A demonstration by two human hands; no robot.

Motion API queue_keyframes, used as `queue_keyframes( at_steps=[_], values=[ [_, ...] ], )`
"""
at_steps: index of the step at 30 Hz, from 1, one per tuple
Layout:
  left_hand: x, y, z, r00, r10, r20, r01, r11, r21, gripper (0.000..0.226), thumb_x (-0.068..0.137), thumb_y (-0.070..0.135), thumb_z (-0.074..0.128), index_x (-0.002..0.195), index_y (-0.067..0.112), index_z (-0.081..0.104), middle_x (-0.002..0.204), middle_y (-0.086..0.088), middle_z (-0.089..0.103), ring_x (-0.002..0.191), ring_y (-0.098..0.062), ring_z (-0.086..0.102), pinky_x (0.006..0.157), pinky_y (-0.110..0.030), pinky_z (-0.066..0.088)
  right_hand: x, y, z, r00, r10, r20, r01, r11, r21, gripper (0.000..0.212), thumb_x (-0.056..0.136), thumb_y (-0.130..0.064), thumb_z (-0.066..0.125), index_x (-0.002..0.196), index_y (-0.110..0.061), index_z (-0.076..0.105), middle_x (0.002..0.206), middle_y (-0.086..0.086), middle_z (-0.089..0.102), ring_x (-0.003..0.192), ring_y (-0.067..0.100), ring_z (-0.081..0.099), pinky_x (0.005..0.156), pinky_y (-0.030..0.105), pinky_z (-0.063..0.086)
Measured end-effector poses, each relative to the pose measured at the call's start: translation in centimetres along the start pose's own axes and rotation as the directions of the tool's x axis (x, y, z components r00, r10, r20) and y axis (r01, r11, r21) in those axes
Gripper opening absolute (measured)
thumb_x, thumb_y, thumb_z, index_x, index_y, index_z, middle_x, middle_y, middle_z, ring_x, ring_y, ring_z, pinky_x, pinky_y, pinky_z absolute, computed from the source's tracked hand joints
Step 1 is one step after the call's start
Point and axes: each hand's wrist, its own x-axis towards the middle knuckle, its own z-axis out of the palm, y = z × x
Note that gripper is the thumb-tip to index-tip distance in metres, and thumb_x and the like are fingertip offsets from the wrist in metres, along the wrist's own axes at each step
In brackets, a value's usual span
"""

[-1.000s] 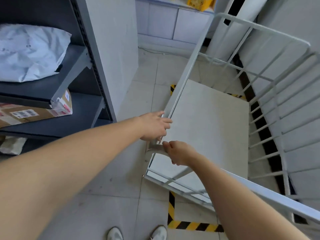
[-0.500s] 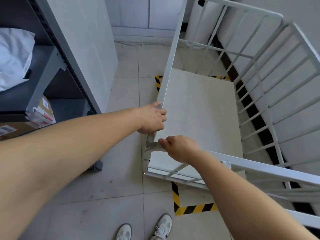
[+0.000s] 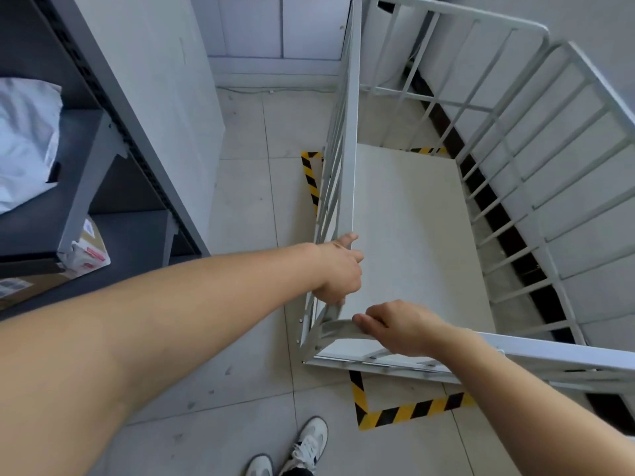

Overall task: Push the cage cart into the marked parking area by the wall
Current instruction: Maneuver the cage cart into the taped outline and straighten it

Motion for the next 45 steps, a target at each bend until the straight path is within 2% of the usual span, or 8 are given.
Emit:
queue_keyframes(
  at_steps=[7, 10, 17, 21, 29, 36, 41, 45],
  values=[
    [-0.1, -0.7, 0.3, 0.998, 0.050, -0.044, -0.055, 0.994, -0.096, 0.030, 0.099, 0.035, 0.039, 0.112, 0.021, 0.063, 0.108, 0.005, 0.061, 0.121, -0.020, 0.037, 0.116, -0.056, -0.005, 0.3, -0.4, 0.7, 0.993, 0.061, -0.103, -0.058, 0.998, 0.032, 0.051, 0.094, -0.054, 0.029, 0.064, -0.017, 0.046, 0.060, -0.002, 0.050, 0.058, 0.018, 0.045, 0.057, 0.034, 0.035],
    [-0.2, -0.6, 0.2, 0.997, 0.066, -0.041, -0.068, 0.996, -0.052, 0.033, 0.100, 0.034, 0.037, 0.116, 0.019, 0.062, 0.111, 0.003, 0.060, 0.122, -0.022, 0.037, 0.115, -0.058, -0.004, 0.1, -0.4, 1.0, 0.989, 0.101, -0.108, -0.098, 0.994, 0.039, 0.050, 0.094, -0.055, 0.030, 0.063, -0.019, 0.047, 0.060, -0.003, 0.051, 0.060, 0.018, 0.046, 0.058, 0.034, 0.037],
    [-0.2, -0.2, 0.6, 0.997, 0.053, -0.052, -0.054, 0.998, -0.023, 0.036, 0.101, 0.032, 0.035, 0.119, 0.014, 0.061, 0.114, -0.003, 0.058, 0.130, -0.030, 0.030, 0.114, -0.060, -0.005, 0.1, -1.1, 1.2, 0.964, 0.198, -0.177, -0.198, 0.980, 0.019, 0.051, 0.092, -0.053, 0.036, 0.076, -0.014, 0.064, 0.066, 0.003, 0.059, 0.063, 0.019, 0.052, 0.055, 0.031, 0.037],
    [-0.3, -0.1, 0.7, 0.997, 0.048, -0.064, -0.049, 0.999, -0.022, 0.039, 0.101, 0.033, 0.034, 0.118, 0.012, 0.062, 0.117, -0.007, 0.057, 0.134, -0.032, 0.027, 0.114, -0.060, -0.007, 0.3, -1.0, 1.4, 0.956, 0.235, -0.177, -0.235, 0.972, 0.025, 0.054, 0.090, -0.055, 0.036, 0.080, -0.013, 0.067, 0.075, 0.008, 0.068, 0.066, 0.020, 0.055, 0.058, 0.032, 0.042],
    [0.1, -0.1, 0.7, 0.996, 0.070, -0.063, -0.071, 0.997, -0.006, 0.038, 0.101, 0.033, 0.034, 0.118, 0.013, 0.062, 0.115, -0.006, 0.058, 0.132, -0.031, 0.027, 0.113, -0.060, -0.006, 0.5, -1.0, 1.2, 0.957, 0.247, -0.150, -0.247, 0.969, 0.020, 0.055, 0.090, -0.058, 0.034, 0.081, -0.016, 0.069, 0.075, 0.005, 0.068, 0.076, 0.023, 0.064, 0.069, 0.038, 0.051],
    [0.6, -0.5, 0.7, 0.991, 0.110, -0.078, -0.113, 0.993, -0.042, 0.037, 0.101, 0.032, 0.032, 0.114, 0.012, 0.060, 0.109, -0.004, 0.059, 0.127, -0.029, 0.031, 0.114, -0.059, -0.002, 0.7, -0.3, 1.7, 0.953, 0.221, -0.208, -0.227, 0.974, -0.004, 0.056, 0.089, -0.057, 0.034, 0.074, -0.012, 0.065, 0.066, 0.006, 0.060, 0.059, 0.017, 0.048, 0.057, 0.034, 0.040],
    [0.2, -0.4, 0.8, 0.986, 0.135, -0.096, -0.141, 0.988, -0.060, 0.036, 0.101, 0.031, 0.033, 0.109, 0.013, 0.062, 0.098, -0.002, 0.056, 0.123, -0.027, 0.033, 0.114, -0.059, -0.001, 0.6, -0.3, 1.9, 0.953, 0.206, -0.222, -0.211, 0.977, -0.002, 0.059, 0.088, -0.059, 0.034, 0.072, -0.011, 0.064, 0.063, 0.005, 0.057, 0.058, 0.017, 0.046, 0.055, 0.033, 0.036],
    [0.1, -0.3, 0.7, 0.987, 0.133, -0.089, -0.138, 0.989, -0.053, 0.037, 0.101, 0.031, 0.033, 0.109, 0.012, 0.063, 0.100, -0.003, 0.057, 0.122, -0.028, 0.034, 0.114, -0.058, 0.000, 0.6, -0.4, 1.9, 0.954, 0.203, -0.218, -0.208, 0.978, 0.003, 0.061, 0.088, -0.060, 0.033, 0.074, -0.010, 0.066, 0.063, 0.003, 0.056, 0.058, 0.017, 0.045, 0.055, 0.033, 0.035]
  ],
)
